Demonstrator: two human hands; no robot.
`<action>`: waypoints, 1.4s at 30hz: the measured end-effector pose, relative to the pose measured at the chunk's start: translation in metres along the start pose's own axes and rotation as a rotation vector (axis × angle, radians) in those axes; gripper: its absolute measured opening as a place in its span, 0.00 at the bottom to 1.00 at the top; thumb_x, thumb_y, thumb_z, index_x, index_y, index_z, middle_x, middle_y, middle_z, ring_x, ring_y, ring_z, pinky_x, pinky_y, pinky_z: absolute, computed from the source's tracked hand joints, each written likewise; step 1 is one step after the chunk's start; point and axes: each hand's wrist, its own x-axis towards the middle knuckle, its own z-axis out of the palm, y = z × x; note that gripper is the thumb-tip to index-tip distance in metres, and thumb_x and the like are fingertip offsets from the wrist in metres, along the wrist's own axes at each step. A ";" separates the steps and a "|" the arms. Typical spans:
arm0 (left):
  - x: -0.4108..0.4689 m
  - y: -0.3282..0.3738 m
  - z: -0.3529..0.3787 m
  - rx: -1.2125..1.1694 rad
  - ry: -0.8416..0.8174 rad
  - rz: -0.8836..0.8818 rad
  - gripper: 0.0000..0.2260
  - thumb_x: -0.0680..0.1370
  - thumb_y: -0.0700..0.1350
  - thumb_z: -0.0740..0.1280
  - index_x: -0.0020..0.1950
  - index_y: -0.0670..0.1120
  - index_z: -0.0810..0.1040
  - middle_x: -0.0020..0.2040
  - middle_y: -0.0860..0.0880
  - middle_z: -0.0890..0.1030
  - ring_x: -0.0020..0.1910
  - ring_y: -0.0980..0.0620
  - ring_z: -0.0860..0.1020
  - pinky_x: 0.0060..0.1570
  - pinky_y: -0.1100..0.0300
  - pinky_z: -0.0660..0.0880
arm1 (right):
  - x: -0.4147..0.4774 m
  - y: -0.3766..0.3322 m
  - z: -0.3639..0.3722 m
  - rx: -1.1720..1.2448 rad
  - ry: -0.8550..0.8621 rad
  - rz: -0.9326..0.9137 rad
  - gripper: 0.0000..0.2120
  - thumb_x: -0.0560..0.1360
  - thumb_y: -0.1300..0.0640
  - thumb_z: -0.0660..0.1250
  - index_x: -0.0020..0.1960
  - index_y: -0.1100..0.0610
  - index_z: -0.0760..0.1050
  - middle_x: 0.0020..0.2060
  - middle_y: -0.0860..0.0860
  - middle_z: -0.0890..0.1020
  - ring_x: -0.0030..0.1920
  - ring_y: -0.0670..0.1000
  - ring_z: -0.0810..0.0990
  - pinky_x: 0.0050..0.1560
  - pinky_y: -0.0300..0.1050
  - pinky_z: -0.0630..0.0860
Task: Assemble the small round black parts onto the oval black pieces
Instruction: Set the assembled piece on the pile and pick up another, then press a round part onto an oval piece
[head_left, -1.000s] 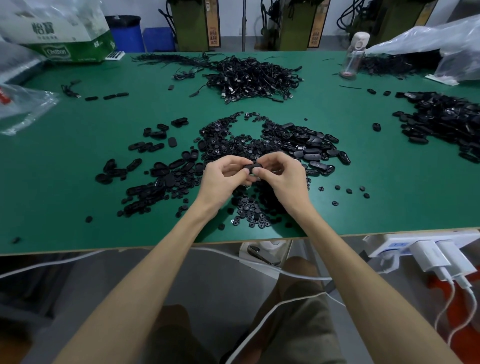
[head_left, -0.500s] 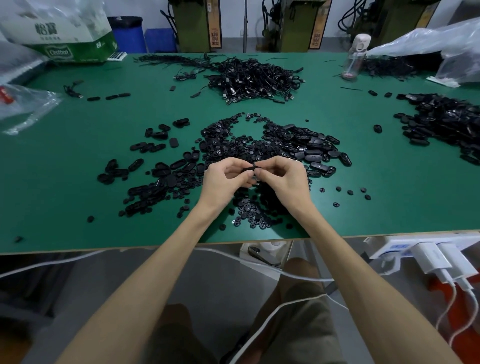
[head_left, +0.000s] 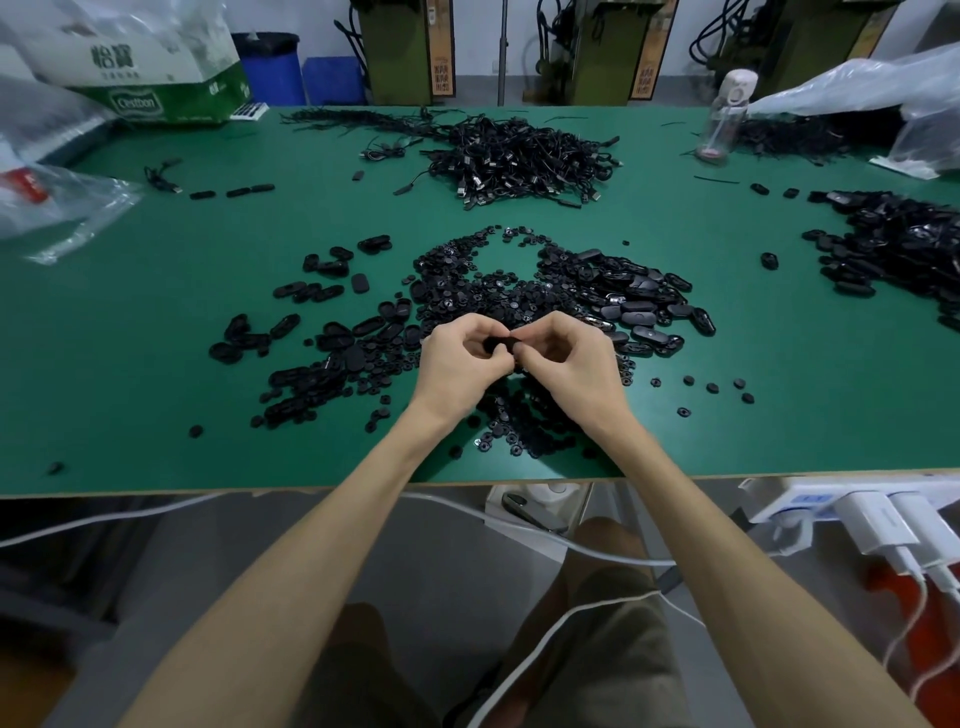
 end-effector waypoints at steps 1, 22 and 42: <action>0.000 0.000 -0.001 -0.005 0.003 -0.002 0.06 0.76 0.37 0.74 0.51 0.44 0.85 0.45 0.49 0.86 0.46 0.51 0.83 0.50 0.61 0.80 | 0.000 -0.001 0.001 -0.016 0.005 -0.012 0.06 0.75 0.65 0.73 0.50 0.57 0.84 0.40 0.47 0.85 0.41 0.44 0.83 0.44 0.34 0.76; 0.014 0.008 -0.068 0.490 0.121 -0.117 0.19 0.78 0.26 0.60 0.63 0.42 0.79 0.66 0.43 0.74 0.60 0.50 0.76 0.61 0.65 0.70 | 0.004 0.002 -0.007 0.241 0.323 0.232 0.36 0.80 0.64 0.63 0.84 0.53 0.53 0.83 0.49 0.52 0.74 0.43 0.67 0.60 0.21 0.67; 0.020 -0.032 -0.151 1.082 0.058 -0.373 0.10 0.85 0.44 0.65 0.52 0.36 0.75 0.55 0.35 0.79 0.57 0.36 0.76 0.64 0.40 0.69 | 0.005 0.013 0.012 -0.619 -0.288 -0.191 0.24 0.82 0.39 0.62 0.75 0.47 0.74 0.71 0.49 0.75 0.73 0.53 0.64 0.74 0.50 0.62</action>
